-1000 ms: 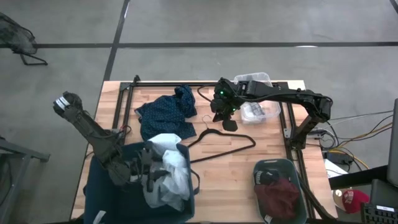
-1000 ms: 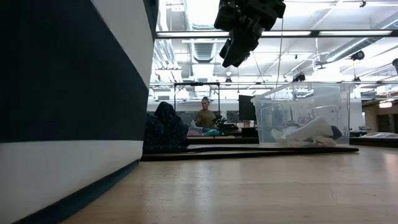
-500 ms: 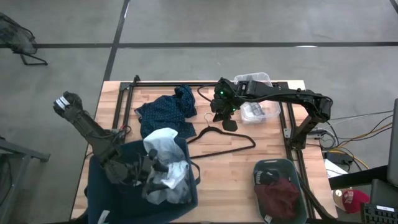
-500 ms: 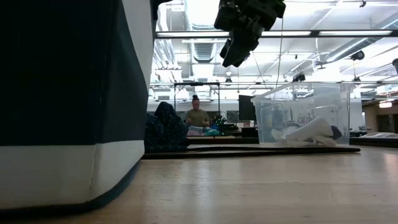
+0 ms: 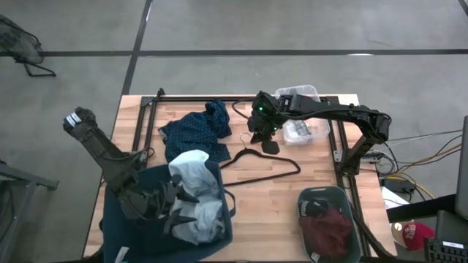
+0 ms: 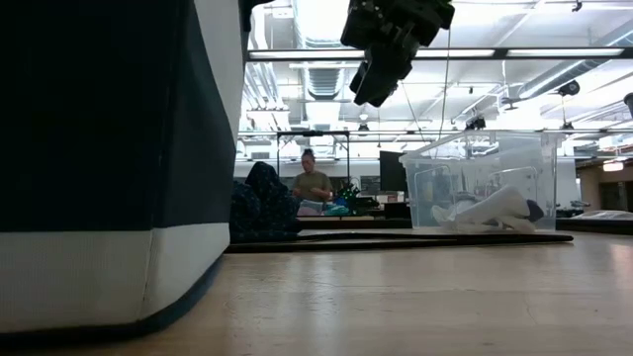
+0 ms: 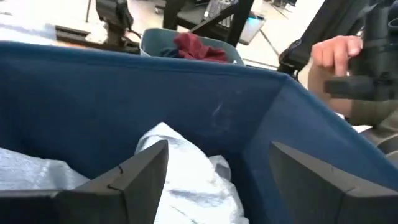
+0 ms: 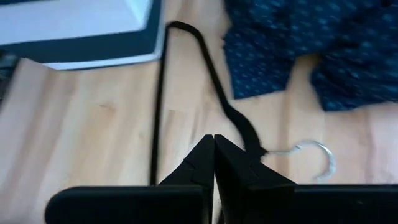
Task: Pick & Place Cloths
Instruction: Put the white shirt into the blue laundry bin
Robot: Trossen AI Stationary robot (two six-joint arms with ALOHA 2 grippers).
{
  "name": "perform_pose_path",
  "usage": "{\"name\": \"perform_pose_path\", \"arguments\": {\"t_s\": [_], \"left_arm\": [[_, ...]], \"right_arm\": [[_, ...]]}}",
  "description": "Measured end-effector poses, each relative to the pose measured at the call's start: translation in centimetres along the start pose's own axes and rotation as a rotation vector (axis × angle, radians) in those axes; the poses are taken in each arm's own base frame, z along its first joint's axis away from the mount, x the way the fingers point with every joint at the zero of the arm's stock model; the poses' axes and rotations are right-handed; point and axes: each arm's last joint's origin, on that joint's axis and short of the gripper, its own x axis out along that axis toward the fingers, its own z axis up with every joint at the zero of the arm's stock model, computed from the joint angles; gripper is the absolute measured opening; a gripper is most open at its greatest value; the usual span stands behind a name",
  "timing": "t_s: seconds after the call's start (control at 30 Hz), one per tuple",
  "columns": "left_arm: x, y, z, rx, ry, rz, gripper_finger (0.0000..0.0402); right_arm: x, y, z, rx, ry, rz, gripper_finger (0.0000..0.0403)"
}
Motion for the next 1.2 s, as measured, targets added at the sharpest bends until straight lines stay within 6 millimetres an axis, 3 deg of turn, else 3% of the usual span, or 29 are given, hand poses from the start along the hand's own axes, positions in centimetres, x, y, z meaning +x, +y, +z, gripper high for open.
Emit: {"name": "perform_pose_path", "arguments": {"t_s": [0.27, 0.47, 0.73, 1.2], "left_arm": [[0.4, 0.8, 0.5, 0.021, -0.099, 0.149, 0.0282], [1.9, -0.4, -1.0, -0.01, 0.105, -0.144, 0.0266], [4.2, -2.0, -2.9, -0.07, 0.258, -0.387, 0.0223], [5.3, -4.5, -3.0, -0.083, 0.2, -0.763, 0.0192]], "right_arm": [[-1.2, 1.3, 1.0, -0.044, -0.084, 0.176, 0.0008], [-2.3, 2.9, 1.2, -0.11, -0.116, 0.235, 0.0008], [-3.9, 3.8, 1.2, -0.136, -0.148, 0.236, 0.0008], [-4.0, 3.9, 1.2, -0.134, -0.149, 0.24, 0.0008]]}}
